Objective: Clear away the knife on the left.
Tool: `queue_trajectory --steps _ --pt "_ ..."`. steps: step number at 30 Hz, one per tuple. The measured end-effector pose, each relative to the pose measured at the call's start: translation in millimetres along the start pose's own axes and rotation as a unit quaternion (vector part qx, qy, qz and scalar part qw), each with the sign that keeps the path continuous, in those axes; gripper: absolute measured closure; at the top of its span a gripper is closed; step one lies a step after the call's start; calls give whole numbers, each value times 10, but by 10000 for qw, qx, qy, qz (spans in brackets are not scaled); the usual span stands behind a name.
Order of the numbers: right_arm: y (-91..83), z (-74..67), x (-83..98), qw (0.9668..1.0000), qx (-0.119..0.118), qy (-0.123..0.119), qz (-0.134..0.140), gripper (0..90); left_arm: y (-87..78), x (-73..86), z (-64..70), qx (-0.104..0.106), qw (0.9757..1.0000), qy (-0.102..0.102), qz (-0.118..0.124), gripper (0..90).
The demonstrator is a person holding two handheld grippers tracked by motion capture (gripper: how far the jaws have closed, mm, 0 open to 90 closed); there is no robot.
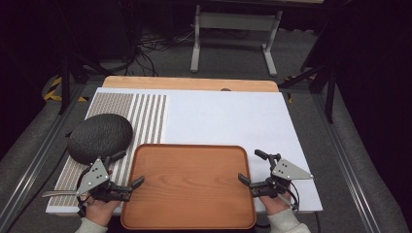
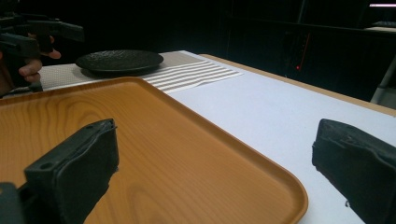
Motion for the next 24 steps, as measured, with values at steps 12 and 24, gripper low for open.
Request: queue_trajectory --steps 12,24 --pt "-8 -7 -11 10000 -27 -19 18 10 -13 -44 14 168 9998 -71 -11 10" --pt "-16 -4 -18 10000 -36 14 29 12 -15 -122 46 374 9993 -18 -32 27"
Point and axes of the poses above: each handheld gripper's, and its own axes: y roughly forward along the jaws, x roughly out of its underside, z roughly to its right, the point moved 7 cm from there along y, roughly forward along the jaws, and after that the axes turned 13 degrees about x, right-handed, at the moved point
